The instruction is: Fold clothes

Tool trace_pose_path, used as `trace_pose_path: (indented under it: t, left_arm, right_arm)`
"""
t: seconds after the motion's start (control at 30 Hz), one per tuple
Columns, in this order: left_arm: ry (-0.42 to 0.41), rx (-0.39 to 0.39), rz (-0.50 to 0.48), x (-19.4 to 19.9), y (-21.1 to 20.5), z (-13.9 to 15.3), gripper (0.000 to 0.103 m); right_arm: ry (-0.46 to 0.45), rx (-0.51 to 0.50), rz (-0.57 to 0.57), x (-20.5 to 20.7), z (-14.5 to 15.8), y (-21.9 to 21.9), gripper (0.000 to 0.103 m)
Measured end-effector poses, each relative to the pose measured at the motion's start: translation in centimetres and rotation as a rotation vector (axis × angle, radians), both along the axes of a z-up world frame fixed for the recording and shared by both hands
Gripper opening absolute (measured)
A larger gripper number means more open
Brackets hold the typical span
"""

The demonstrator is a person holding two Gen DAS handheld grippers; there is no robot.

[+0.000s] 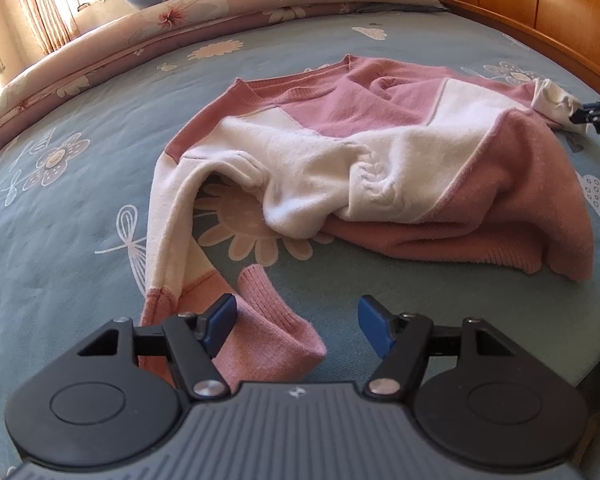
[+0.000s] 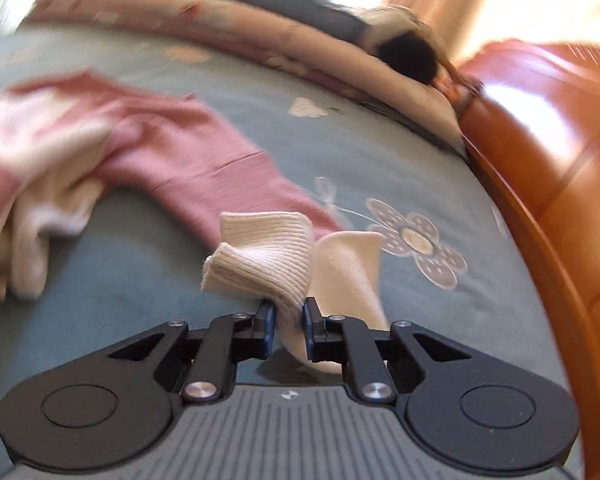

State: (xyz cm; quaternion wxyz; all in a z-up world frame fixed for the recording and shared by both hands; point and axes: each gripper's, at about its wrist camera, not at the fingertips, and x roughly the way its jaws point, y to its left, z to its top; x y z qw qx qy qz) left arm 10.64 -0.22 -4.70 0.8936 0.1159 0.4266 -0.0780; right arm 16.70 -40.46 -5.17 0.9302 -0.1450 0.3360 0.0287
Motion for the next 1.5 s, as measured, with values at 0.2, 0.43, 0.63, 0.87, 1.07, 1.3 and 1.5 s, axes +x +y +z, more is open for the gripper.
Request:
trace_pose_path:
  t: [0.2, 0.43, 0.63, 0.87, 1.07, 1.3, 1.5]
  left_arm:
    - [0.002, 0.010, -0.005, 0.6, -0.7, 0.0, 0.068]
    - [0.009, 0.018, -0.015, 1.0, -1.2, -0.1, 0.068]
    - [0.022, 0.016, -0.024, 1.1, -1.7, -0.4, 0.068]
    - [0.023, -0.011, -0.034, 0.1, -1.3, 0.0, 0.068]
    - [0.008, -0.020, -0.030, -1.0, -0.4, 0.7, 0.068]
    - [-0.020, 0.005, -0.025, -2.9, 1.2, 1.6, 0.068]
    - [-0.066, -0.016, 0.018, -4.7, 3.9, 3.1, 0.068]
  right_arm:
    - [-0.104, 0.199, -0.260, 0.5, 2.4, -7.7, 0.011]
    - [-0.156, 0.272, -0.518, 0.6, 2.1, -14.9, 0.010]
    - [-0.057, 0.284, -0.675, 1.3, -1.4, -17.5, 0.032]
    - [0.032, 0.318, -0.684, -0.1, -2.5, -15.5, 0.037]
    - [0.025, 0.361, -0.495, -1.7, 1.5, -9.8, 0.045]
    - [0.052, 0.407, -0.138, -3.5, 5.3, 1.9, 0.057]
    - [0.093, 0.489, 0.047, -4.5, 4.8, 10.8, 0.057]
